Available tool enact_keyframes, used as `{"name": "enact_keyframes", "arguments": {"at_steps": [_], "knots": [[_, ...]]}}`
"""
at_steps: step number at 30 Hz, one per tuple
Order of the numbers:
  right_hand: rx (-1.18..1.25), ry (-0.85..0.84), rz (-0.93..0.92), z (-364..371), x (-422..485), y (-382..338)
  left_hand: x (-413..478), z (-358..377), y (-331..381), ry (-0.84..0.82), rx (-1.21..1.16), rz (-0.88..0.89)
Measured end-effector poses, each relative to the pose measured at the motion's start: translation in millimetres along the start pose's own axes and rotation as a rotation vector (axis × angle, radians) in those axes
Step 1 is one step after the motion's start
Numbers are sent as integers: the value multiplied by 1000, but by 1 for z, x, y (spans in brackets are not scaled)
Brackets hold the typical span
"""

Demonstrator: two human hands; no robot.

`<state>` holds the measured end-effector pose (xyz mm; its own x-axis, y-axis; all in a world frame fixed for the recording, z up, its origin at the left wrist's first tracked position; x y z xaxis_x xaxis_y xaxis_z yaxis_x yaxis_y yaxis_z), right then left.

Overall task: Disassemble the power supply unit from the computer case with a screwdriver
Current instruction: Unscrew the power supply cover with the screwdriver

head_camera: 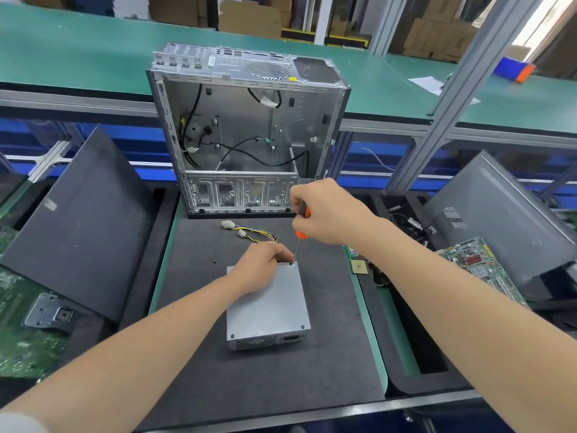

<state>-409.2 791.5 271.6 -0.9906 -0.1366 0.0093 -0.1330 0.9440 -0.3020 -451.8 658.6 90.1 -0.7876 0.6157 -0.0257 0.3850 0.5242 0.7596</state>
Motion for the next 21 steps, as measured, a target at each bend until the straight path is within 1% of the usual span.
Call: {"name": "enact_keyframes", "arguments": {"at_steps": [15,21], "knots": [[4,17,-5,2,1,0,-4,-3,2,6,1,-1],[-3,-7,16,3,1,-2,-5,-3,4,10,-2,-4]]}}
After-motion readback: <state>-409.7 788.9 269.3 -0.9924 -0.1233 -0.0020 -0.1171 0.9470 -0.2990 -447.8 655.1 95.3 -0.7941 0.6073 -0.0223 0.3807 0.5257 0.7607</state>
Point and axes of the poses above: each hand's wrist, its own x-axis towards the middle knuckle, its own z-axis out of the palm, y = z × x, the point moved 3 cm from there along x, towards the middle knuckle, and after that the axes turned 4 degrees about x, right-handed, at the moved point
